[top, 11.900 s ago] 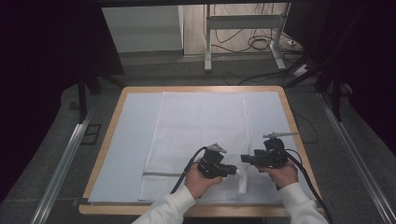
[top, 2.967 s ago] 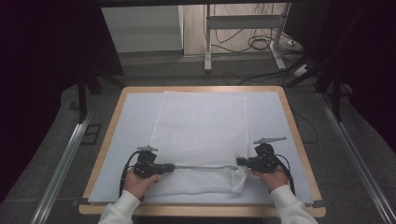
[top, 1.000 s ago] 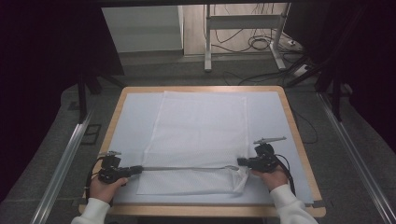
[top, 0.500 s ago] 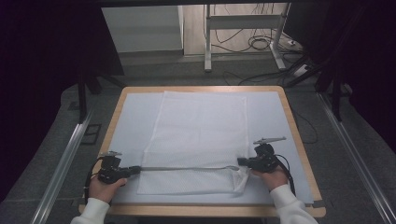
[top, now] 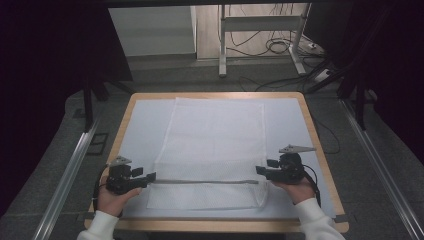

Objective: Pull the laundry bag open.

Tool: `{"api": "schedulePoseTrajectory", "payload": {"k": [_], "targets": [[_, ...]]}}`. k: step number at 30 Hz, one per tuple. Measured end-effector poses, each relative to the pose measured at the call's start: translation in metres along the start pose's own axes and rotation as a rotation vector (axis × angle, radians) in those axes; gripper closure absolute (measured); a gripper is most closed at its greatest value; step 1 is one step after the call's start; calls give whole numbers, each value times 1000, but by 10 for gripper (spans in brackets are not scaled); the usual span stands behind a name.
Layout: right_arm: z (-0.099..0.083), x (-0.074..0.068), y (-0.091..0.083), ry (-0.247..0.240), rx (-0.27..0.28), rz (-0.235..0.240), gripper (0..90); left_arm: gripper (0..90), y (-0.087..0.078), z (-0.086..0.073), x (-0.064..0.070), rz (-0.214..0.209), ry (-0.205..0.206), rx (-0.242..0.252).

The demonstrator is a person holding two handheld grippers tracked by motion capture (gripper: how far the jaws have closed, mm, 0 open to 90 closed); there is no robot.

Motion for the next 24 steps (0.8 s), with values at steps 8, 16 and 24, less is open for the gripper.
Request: {"api": "schedulePoseTrajectory", "payload": {"k": [8, 16, 24], "targets": [[5, 12, -14, -69, 61, -54, 336, 323, 19, 31, 16, -17, 77, 27], [5, 29, -23, -41, 66, -88, 327, 331, 32, 41, 15, -15, 106, 18], [7, 38, -28, -32, 83, -119, 320, 332, 30, 40, 12, -20, 92, 25]]}}
Point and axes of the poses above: each handheld gripper's, and its own axes: y roughly forward along the jaws, z roughly out of its top, x roughly to its right, the point moved 8 cm from there along y, roughly forward along the jaws, and after that the axes turned 5 degrees about y, right-handed, at the moved point
